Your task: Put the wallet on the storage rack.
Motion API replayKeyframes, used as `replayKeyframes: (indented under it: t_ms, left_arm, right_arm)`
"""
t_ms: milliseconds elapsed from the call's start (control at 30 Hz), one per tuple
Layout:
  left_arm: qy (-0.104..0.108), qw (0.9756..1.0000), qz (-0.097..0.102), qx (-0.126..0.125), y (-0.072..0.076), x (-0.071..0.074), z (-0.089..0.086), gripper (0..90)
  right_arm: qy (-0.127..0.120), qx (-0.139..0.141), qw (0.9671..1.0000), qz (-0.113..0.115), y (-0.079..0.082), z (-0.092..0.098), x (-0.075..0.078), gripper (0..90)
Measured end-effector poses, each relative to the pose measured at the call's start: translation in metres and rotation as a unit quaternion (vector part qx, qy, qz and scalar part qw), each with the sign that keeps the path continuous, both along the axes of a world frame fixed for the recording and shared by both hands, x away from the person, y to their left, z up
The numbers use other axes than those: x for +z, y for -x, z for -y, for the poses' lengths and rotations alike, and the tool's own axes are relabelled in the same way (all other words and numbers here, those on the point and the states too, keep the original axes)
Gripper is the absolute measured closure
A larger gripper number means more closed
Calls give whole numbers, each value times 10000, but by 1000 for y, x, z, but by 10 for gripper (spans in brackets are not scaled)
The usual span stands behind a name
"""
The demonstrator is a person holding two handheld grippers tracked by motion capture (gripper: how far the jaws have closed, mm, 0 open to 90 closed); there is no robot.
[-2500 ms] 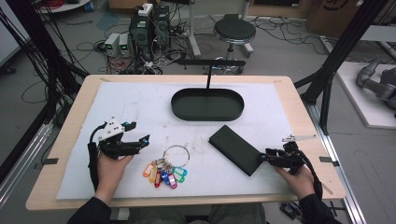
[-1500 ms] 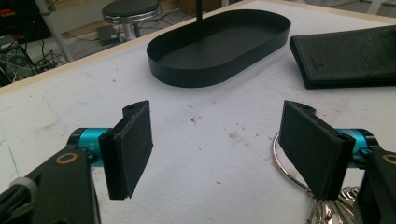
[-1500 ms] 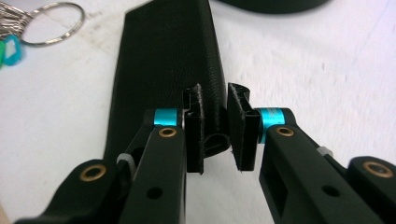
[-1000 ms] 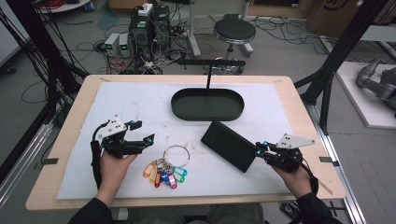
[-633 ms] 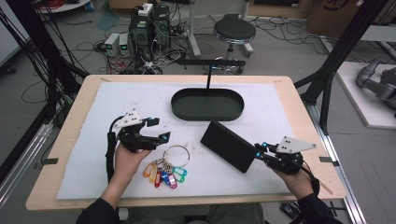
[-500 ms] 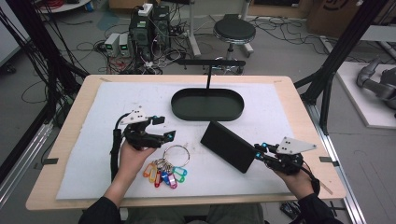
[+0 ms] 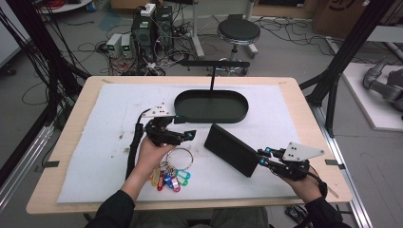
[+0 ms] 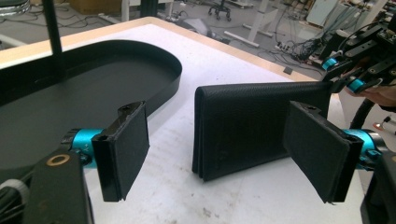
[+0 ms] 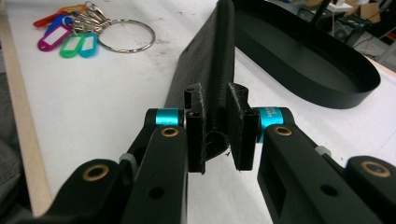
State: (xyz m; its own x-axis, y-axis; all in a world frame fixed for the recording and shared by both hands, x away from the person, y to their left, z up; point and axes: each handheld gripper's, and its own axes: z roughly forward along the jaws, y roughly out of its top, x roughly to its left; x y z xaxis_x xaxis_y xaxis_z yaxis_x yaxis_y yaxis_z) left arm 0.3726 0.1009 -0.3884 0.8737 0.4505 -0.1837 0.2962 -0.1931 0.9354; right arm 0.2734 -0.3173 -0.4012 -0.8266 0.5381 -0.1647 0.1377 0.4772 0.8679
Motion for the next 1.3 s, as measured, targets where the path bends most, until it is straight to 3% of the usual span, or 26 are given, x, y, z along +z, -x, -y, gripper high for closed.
replayKeyframes:
  t_ms: [400,533,667,933,1067,1100,1200,1267,1300]
  left_arm:
    - [-218,9995,-72,-208,-11,-7,29,228]
    - [-471,9984,-46,-296,-16,-10,45,231]
    - [-549,9976,-5,-422,-22,-12,55,231]
    - [-139,9985,41,-533,-34,-21,57,232]
    - [-77,9966,-82,-811,-41,-23,62,232]
    - [-76,9952,-132,-963,-42,-23,66,232]
    - [-207,9924,-106,-1208,-43,-23,73,256]
    - [-278,9887,-166,-1464,-42,-23,78,311]
    - [-376,9885,-70,-1466,-40,-22,79,337]
  right_arm:
    - [-31,262,9997,1,3,3,1,796]
    - [-36,313,9995,8,4,3,1,796]
    - [-37,355,9994,8,4,4,2,796]
    - [-45,408,9992,3,4,5,2,796]
    - [-52,442,9990,6,4,5,2,796]
    - [-49,451,9990,3,4,5,2,796]
    - [-68,473,9989,-1,4,5,2,795]
    - [-55,461,9989,-8,4,6,2,795]
    - [-59,451,9990,-5,4,6,1,795]
